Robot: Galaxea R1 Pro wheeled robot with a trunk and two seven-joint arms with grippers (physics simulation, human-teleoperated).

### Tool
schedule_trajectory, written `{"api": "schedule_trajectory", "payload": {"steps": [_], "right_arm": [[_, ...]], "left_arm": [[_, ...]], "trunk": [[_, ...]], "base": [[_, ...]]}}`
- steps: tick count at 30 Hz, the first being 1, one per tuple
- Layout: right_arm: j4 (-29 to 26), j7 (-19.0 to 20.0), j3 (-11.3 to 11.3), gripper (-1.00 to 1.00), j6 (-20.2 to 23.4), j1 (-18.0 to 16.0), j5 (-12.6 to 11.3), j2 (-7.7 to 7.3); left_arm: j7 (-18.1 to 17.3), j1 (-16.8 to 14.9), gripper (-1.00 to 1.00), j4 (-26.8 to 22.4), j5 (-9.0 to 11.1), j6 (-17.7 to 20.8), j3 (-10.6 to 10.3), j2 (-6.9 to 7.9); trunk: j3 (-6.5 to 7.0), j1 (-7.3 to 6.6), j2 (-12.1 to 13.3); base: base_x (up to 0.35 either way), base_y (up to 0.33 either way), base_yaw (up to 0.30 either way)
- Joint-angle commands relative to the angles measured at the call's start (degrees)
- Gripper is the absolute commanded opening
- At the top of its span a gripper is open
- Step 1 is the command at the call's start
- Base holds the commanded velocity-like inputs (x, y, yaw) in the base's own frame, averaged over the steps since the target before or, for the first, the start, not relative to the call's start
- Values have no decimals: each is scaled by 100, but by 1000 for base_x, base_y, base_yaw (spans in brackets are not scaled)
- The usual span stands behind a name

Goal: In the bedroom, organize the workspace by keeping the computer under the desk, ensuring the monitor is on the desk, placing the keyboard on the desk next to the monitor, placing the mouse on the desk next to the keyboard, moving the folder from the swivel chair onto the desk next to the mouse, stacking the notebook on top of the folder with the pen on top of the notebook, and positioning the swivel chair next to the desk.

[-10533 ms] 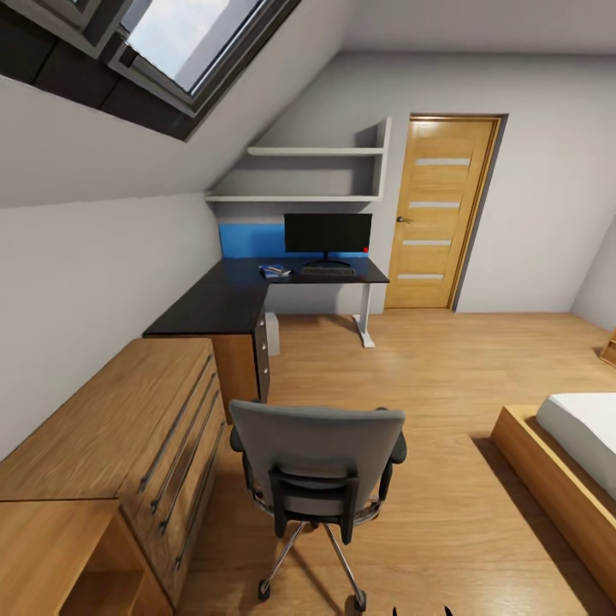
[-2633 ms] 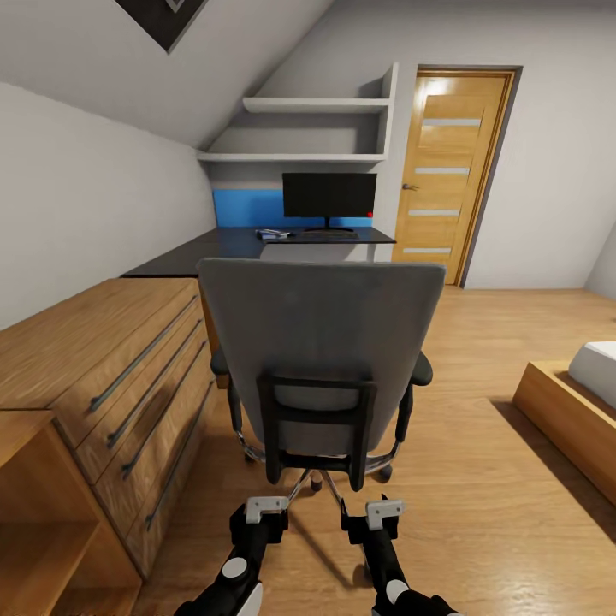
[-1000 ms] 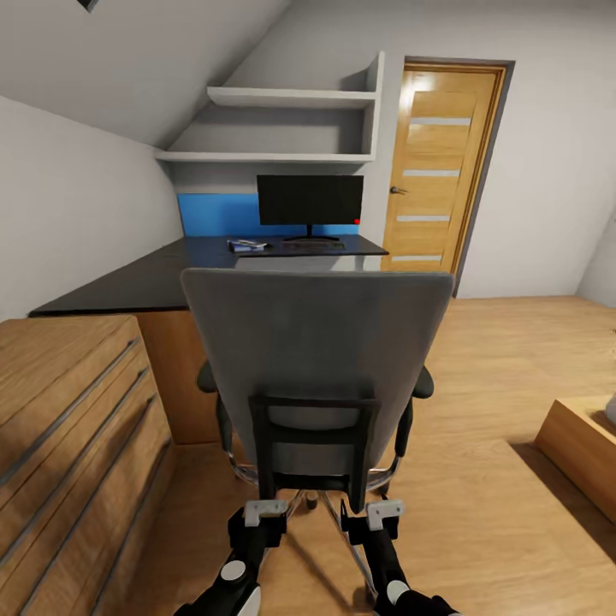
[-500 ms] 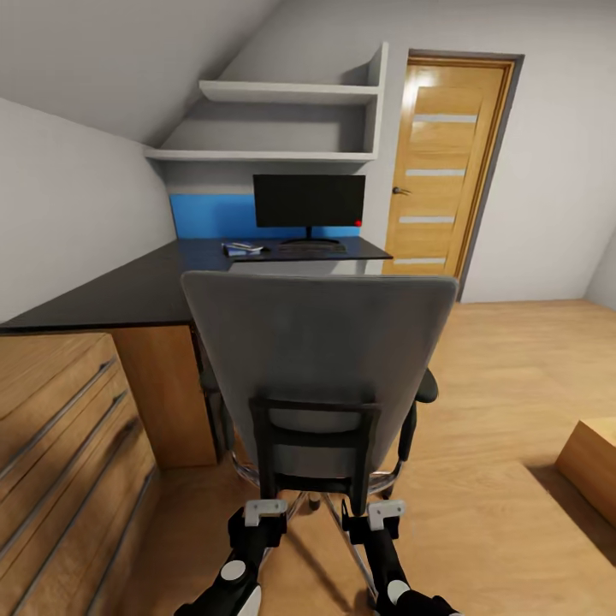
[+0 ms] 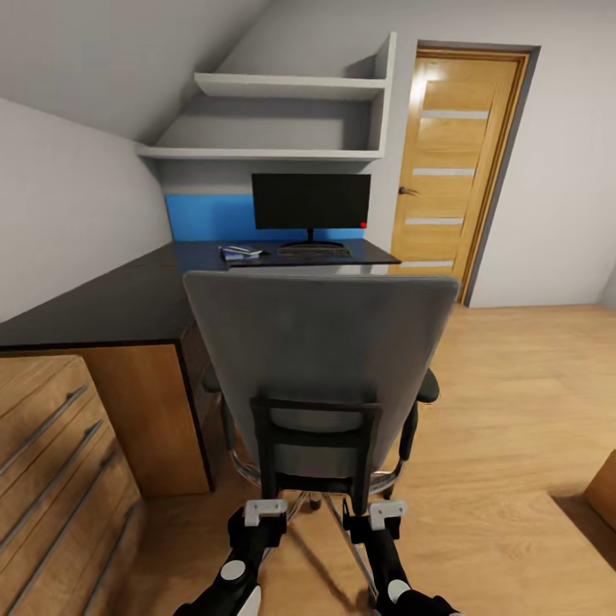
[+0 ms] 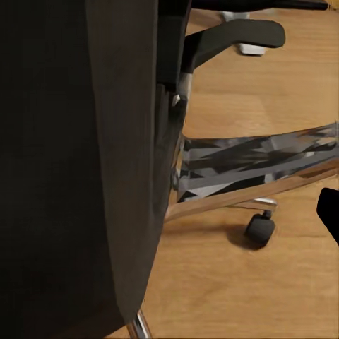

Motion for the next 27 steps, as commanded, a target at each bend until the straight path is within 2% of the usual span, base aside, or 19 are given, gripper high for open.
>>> {"api": "schedule_trajectory", "payload": {"steps": [1,7,27], "right_arm": [[-5,-77,87,100,-14,-8,-2,3],[-5,-75,87,100,-14,-8,-2,-4],[-5,-77,87,100,-21,-8,-2,-5]], "left_arm": [[43,-7,100,7,61,-29,-45,4],[43,-7,100,7,61,-29,-45,10],[60,-7,100,10,61,-35,-45,10]], "trunk": [[-4,2,-2],[-4,2,-2],[-4,2,-2]], "base": [[321,-50,191],[321,-73,120],[321,-79,3]]}}
